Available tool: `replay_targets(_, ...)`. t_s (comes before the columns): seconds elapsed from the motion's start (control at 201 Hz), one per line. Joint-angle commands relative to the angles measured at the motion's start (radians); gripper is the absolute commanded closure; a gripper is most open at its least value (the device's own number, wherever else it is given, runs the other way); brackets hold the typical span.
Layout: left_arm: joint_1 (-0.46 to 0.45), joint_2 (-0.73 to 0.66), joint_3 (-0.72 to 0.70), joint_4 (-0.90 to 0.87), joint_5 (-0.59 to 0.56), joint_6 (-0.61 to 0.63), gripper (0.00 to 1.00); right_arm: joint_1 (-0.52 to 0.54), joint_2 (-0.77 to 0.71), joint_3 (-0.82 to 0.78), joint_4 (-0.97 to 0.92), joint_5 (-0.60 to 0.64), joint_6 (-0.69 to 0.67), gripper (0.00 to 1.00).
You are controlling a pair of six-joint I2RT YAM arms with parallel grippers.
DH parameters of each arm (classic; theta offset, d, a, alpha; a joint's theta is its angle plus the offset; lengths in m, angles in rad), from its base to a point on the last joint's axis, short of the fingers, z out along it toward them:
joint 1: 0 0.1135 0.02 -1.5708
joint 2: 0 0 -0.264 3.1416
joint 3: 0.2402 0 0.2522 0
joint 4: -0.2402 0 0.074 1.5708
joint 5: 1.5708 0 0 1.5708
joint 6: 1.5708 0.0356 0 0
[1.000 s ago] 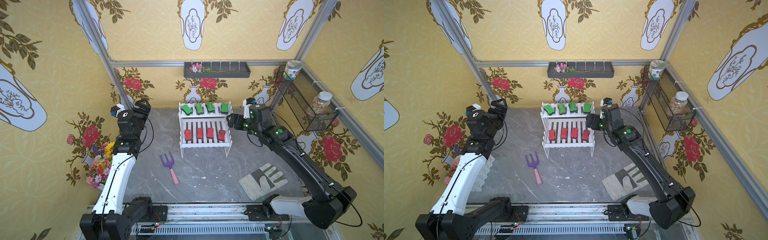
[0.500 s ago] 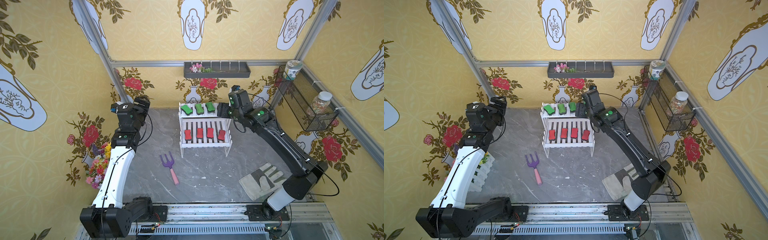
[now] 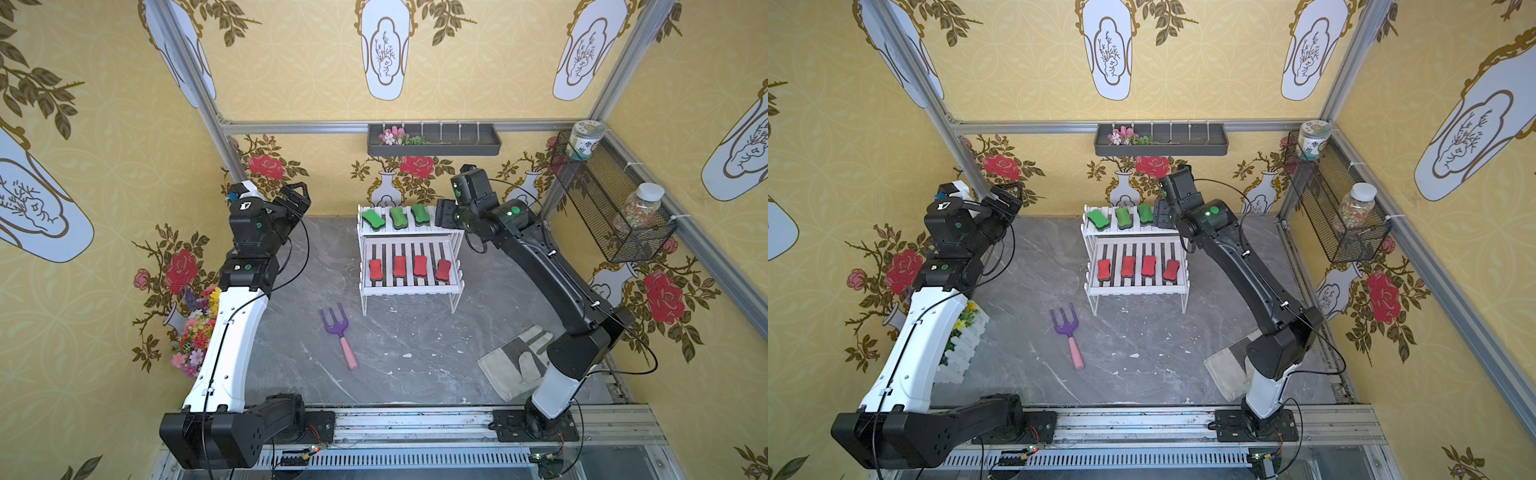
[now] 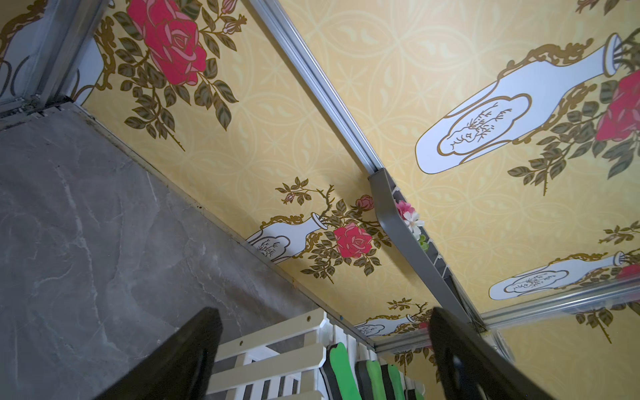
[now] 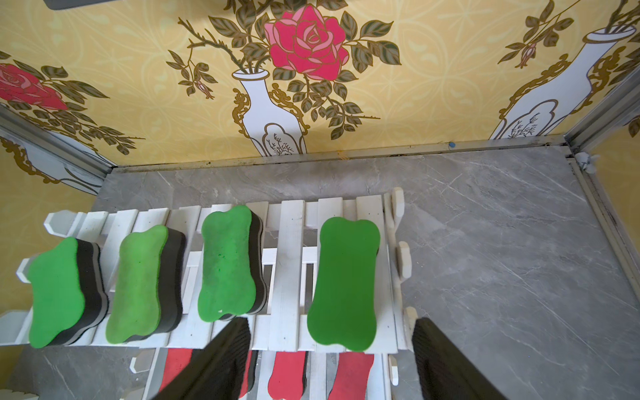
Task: Remove the whiteboard erasers from the shelf
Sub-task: Pick up the whiteboard eraser from the shelf.
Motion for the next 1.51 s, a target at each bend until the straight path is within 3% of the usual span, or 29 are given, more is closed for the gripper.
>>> replay_targets(0.0, 0.001, -0.029, -0.047, 0.121, 0.056, 0.022, 0.00, -0.003, 0.017, 0.019, -0.012, -0.010, -0.008, 0.22)
replay_targets(0.801, -0.002, -0.098, -0.174, 0.165, 0.128, 0.087, 0.00, -0.026, 0.120, 0.066, -0.045, 0.034, 0.006, 0.31)
replay_targets(1.508, -0.024, -0.125, -0.185, 0.166, 0.140, 0.110, 0.00, -0.025, 0.139, 0.086, -0.042, 0.019, 0.001, 0.52)
